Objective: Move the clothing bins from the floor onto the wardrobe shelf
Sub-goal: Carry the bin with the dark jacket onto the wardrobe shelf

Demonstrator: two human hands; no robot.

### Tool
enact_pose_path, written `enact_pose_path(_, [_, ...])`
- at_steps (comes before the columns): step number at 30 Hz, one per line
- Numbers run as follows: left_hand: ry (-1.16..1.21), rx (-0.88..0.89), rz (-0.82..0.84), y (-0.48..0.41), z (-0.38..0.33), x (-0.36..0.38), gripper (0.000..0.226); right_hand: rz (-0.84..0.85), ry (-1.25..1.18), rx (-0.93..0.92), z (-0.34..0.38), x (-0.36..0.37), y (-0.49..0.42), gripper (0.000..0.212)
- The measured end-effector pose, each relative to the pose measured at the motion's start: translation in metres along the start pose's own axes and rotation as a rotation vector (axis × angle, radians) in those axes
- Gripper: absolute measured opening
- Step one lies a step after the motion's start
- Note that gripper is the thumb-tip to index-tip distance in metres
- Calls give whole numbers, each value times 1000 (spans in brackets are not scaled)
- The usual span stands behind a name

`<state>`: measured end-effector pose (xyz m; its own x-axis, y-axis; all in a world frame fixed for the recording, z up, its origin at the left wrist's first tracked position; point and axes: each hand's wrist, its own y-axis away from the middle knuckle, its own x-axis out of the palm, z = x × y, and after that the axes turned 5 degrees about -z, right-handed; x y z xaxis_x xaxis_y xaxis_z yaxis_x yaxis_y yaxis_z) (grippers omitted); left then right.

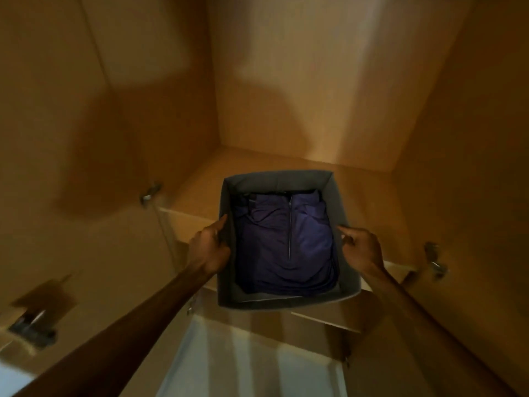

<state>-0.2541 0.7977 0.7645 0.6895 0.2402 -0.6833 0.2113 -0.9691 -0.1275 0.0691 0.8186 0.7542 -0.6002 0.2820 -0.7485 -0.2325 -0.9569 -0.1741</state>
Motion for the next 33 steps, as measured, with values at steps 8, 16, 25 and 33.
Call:
enact_pose_path(8, [-73,205,208,-105,-55,66,68,-34,88,163,-39,-12,-79,31])
enact_pose_path(16, [-60,173,368,-204,-113,151,25,1,29,364,-82,-25,-184,37])
enact_pose_path(25, [-171,22,736,-256,-169,206,31,39,252,315,-109,-41,-233,68])
enact_pose_path(33, [-20,104,686,-277,-173,209,9,-60,112,418,-110,-44,-240,30])
